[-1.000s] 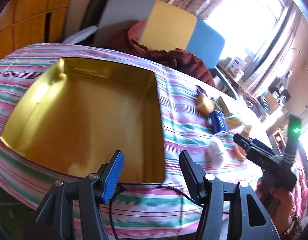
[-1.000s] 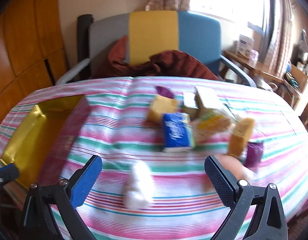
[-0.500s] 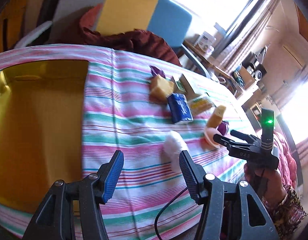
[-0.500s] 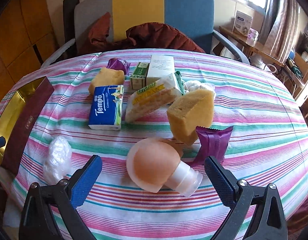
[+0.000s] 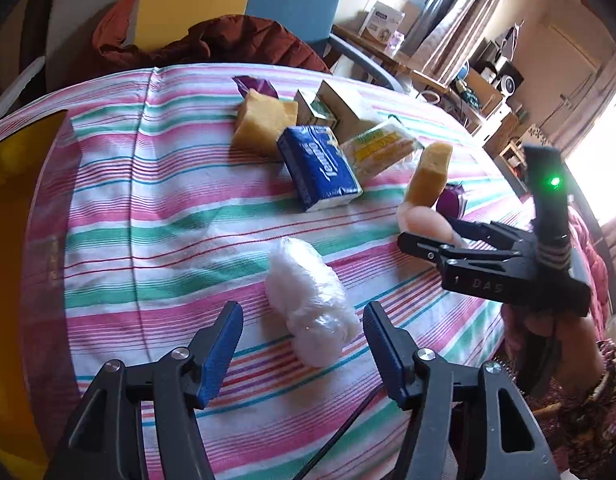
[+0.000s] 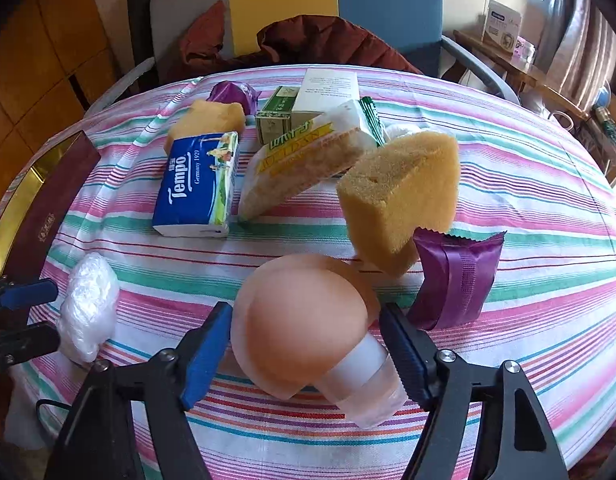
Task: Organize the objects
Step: 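Grasp the white plastic bag with the left tool while the right tool grasps the pink puff, then carry the white bag into the gold tray with the left tool while the right tool drops the puff there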
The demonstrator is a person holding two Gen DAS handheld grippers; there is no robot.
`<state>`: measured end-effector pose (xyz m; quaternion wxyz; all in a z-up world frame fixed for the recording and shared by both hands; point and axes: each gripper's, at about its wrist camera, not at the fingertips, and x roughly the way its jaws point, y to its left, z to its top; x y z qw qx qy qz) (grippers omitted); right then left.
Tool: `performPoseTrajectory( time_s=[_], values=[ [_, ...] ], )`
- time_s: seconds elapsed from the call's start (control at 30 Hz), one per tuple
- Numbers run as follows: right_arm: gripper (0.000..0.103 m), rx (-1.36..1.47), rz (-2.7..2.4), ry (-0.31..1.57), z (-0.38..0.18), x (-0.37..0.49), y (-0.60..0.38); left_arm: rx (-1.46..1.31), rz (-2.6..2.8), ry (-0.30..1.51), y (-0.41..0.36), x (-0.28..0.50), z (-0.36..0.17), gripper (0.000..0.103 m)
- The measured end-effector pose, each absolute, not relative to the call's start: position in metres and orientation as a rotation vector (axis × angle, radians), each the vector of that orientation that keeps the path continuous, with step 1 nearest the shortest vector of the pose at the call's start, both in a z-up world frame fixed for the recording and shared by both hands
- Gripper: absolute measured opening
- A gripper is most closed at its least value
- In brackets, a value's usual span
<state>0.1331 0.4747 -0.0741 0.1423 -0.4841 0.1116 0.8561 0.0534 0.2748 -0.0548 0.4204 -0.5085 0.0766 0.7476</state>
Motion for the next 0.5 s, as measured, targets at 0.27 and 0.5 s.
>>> performPoseTrajectory(
  time_s=[0.27,0.5],
  values=[
    [0.066,-1.372,2.494,0.318,-0.065,0.133,0.468,-1.249,1.889,0.221,0.287,0.054,-0.070,0.063],
    [0.062,-1.359,2.547,0.365,-0.061,0.134,0.463,-1.246,1.917,0.169,0.272,0.047,-0.073,0.036]
  ],
)
